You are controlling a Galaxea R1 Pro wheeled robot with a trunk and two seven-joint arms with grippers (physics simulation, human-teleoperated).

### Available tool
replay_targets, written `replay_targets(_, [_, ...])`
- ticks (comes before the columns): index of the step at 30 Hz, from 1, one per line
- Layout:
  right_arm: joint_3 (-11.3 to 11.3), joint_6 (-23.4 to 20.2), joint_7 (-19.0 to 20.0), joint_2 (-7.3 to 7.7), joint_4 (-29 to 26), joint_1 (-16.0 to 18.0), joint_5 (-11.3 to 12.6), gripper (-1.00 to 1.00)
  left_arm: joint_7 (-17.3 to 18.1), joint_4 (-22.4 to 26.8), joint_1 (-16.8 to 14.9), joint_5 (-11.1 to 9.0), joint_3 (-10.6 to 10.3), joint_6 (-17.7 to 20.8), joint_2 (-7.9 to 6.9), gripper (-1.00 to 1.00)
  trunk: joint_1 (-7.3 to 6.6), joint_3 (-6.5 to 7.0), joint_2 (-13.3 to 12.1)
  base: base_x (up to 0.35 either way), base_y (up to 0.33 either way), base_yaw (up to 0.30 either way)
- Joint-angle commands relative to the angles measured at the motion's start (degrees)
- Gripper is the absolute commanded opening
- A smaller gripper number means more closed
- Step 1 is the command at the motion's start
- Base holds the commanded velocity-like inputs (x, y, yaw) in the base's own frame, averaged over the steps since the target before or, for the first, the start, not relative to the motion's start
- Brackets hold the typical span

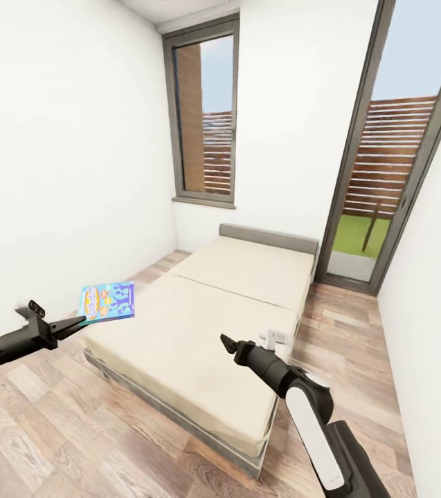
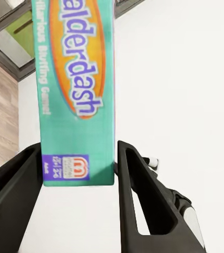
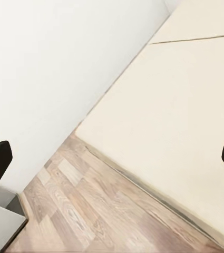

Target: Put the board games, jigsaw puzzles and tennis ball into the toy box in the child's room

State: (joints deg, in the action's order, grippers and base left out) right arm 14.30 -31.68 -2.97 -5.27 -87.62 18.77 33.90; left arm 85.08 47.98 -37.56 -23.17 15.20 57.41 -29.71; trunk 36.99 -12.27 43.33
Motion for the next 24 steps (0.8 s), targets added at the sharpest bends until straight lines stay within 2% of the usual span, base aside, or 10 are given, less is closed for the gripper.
replay_targets(1, [0.0, -0.2, -0.4, -0.07, -0.1, 0.0, 0.5, 1.00, 0.2, 0.0, -0.1, -0.1, 0.0, 0.6, -0.01, -1.00, -0.21, 0.12, -0.3, 0.000, 0.000, 0.277])
replay_targets(24, [0.0, -0.1, -0.5, -0.50, 1.6, 0.0, 0.3, 1.00, 0.2, 0.0, -0.1, -0.2, 0.1, 0.6, -0.01, -1.00, -5.26, 4.86, -9.6, 0.000, 0.000, 0.277])
